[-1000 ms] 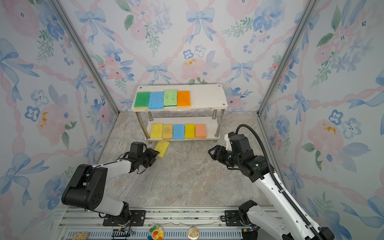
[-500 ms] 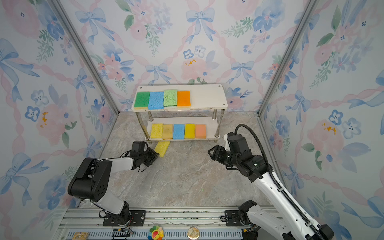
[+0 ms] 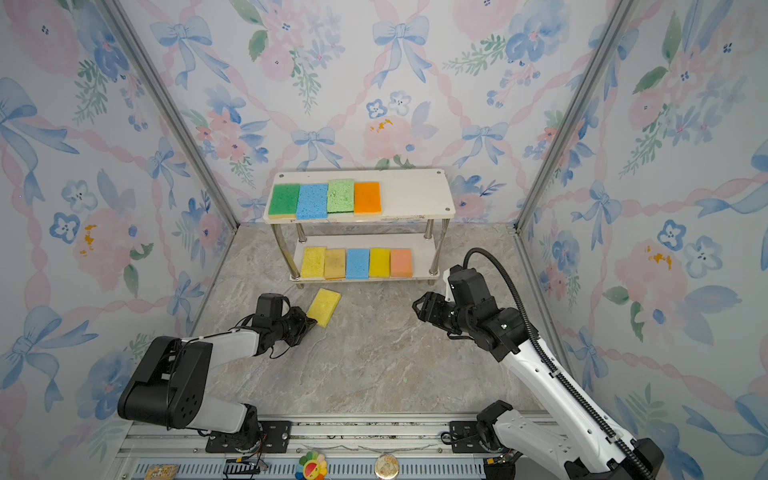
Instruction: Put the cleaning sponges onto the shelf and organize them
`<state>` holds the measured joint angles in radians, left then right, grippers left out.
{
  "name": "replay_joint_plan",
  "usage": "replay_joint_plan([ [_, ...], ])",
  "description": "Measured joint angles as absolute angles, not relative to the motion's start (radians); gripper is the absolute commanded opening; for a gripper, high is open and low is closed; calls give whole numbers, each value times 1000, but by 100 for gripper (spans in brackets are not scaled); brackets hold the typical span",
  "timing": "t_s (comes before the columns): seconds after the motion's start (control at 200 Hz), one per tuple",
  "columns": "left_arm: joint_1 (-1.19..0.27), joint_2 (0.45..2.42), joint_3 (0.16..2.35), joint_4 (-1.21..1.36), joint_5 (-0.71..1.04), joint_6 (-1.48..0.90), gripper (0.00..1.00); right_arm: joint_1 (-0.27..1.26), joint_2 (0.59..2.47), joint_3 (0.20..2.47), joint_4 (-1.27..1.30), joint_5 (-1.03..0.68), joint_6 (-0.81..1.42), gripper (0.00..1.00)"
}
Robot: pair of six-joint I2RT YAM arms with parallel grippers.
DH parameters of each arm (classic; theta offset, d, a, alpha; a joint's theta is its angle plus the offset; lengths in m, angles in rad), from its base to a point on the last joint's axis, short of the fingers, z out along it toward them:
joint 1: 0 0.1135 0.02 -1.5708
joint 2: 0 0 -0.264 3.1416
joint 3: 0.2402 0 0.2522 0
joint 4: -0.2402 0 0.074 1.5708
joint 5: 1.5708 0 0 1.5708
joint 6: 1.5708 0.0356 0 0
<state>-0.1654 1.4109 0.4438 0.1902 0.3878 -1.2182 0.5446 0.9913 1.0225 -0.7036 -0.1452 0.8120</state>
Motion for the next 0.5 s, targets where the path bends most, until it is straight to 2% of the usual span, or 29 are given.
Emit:
replay_joint_plan([
  [0.14,-259,1306,394,167,406,-1279,0,572,1018,1023,-684,-145,812,65],
  [0.34,-462,1063,310,136,336,-1431,0,624,1064,1016,-660,-140,812,65],
  [0.5,-586,976,303,124,273,-1527,2,649,1112,1003,-644,-141,812,65],
])
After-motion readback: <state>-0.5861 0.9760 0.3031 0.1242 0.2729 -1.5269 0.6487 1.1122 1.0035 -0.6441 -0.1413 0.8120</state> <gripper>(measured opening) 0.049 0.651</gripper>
